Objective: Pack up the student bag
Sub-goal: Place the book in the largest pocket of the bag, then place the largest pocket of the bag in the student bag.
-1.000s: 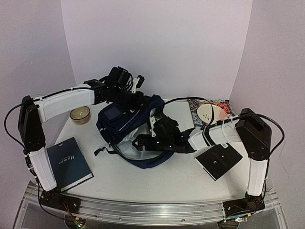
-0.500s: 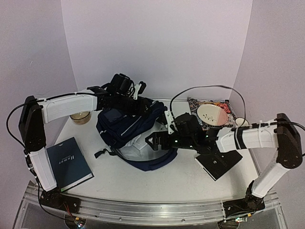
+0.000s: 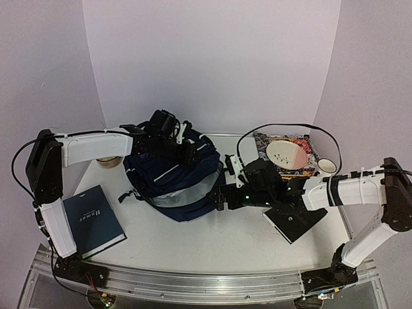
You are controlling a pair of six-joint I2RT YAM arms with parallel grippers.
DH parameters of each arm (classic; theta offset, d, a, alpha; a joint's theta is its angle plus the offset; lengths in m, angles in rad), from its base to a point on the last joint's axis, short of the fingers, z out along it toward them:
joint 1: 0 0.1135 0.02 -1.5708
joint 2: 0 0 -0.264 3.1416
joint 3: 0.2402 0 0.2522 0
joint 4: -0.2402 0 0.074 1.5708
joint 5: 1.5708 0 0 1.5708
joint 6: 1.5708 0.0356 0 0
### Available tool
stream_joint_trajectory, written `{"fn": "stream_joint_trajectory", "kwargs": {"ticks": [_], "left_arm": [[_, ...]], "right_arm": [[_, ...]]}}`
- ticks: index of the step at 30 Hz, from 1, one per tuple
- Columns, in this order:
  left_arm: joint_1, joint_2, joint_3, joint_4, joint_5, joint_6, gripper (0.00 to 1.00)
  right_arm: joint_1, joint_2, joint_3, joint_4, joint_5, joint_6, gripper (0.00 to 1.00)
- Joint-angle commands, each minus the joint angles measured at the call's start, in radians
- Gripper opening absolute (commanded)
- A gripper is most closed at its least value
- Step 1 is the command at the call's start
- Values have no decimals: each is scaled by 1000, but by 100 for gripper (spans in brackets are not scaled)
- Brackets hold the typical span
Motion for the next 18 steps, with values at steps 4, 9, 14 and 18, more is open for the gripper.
{"fn": "stream_joint_trajectory", "kwargs": {"ticks": [4,9,14,18], "left_arm": [[26,-125,-110,51,-158,-19,70],[81,-269,-249,56,-208,-43,85],[82,-346,-329,63,-182,-55,99],[84,-390,-377,54,-205,-110,99]], "right_arm": [[6,-46,-6,41,67,-18,98],[6,-34,-14,63,67,-25,98],[6,-2,-9,79,57,-24,98],[6,15,0,84,42,-24,98]]}}
